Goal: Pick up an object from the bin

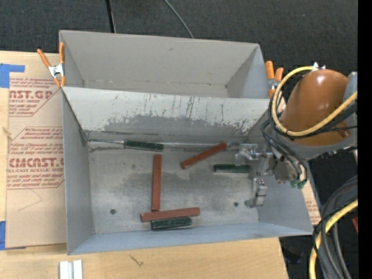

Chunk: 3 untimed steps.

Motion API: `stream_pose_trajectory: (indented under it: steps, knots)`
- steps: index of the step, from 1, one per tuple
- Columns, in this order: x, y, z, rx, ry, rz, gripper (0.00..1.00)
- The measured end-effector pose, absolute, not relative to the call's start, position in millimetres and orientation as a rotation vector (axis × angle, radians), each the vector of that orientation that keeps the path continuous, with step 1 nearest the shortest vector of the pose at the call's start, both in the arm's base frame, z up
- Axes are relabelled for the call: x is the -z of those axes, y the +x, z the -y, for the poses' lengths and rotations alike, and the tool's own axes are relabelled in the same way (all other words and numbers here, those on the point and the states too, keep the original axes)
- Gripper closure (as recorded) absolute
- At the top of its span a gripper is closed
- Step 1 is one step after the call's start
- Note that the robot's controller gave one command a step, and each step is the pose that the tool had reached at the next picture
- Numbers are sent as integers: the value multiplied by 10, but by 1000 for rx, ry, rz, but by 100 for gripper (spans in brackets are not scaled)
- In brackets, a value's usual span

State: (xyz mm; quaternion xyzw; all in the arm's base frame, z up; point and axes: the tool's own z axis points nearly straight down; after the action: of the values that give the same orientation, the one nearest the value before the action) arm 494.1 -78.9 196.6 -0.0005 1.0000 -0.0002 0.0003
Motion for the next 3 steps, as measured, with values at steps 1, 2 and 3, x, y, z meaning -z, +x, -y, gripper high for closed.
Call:
stream_pose_trajectory:
  steps: [1, 2, 3]
  knots:
    - [-1337, 5329, 919, 3, -33, -3133, 0]
    - [-1195, 5549, 975, -2, -150, -3143, 0]
    - [-1274, 5708, 1276, -1, -2, -3138, 0]
